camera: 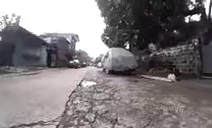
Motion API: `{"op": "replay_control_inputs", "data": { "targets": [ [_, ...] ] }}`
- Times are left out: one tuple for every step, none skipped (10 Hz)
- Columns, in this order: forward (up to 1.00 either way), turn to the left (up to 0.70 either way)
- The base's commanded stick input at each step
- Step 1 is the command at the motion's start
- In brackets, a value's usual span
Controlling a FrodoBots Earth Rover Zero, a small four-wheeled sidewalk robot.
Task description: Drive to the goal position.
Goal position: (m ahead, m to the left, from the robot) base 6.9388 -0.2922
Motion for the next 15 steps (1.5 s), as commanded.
{"op": "replay_control_inputs", "data": {
  "targets": [
    [1.0, 0.0],
    [1.0, 0.0],
    [1.0, 0.0],
    [1.0, 0.0],
    [1.0, 0.0],
    [1.0, 0.0],
    [1.0, 0.0],
    [1.0, 0.0],
    [1.0, 0.0],
    [1.0, 0.0],
    [1.0, 0.0],
    [1.0, 0.0],
    [1.0, 0.0],
    [1.0, 0.0],
    [1.0, 0.0]
  ]
}}
